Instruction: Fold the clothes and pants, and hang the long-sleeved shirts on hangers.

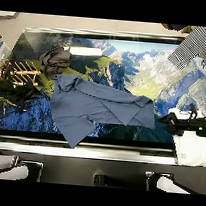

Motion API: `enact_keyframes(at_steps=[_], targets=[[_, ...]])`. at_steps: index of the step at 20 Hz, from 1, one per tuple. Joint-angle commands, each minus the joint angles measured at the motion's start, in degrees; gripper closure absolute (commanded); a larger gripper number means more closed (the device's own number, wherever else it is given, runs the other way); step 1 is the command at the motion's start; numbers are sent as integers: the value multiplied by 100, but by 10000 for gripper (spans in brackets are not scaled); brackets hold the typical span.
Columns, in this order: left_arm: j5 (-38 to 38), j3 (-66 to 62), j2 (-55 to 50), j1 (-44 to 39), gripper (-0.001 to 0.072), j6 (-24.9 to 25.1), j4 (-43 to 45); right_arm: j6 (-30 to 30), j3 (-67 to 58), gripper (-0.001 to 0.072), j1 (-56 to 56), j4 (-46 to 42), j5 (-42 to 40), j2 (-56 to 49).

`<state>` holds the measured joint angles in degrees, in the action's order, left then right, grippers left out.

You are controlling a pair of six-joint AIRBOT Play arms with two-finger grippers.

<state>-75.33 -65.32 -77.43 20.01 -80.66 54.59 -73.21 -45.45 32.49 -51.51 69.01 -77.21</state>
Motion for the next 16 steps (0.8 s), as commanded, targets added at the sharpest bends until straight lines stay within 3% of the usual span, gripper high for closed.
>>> enact_keyframes(at_steps=[1,8,9,11,12,13,14,16], targets=[[42,730,363,133,369,127,11,293,632,190,42,317,-184,13],[138,809,374,133,369,122,11,708,1067,195,39,1167,-487,-227],[142,809,374,133,368,125,11,728,1082,225,39,1196,-428,-286],[140,811,376,133,368,127,15,835,1073,540,48,1209,-496,-260],[138,837,393,136,367,129,94,835,1058,606,46,1207,-616,-203],[146,905,435,136,367,201,236,833,1032,668,46,1211,-750,-120],[208,1060,507,170,363,291,369,833,1016,679,46,1248,-861,-17],[428,1561,673,330,124,317,271,833,981,680,46,1252,-914,208]])
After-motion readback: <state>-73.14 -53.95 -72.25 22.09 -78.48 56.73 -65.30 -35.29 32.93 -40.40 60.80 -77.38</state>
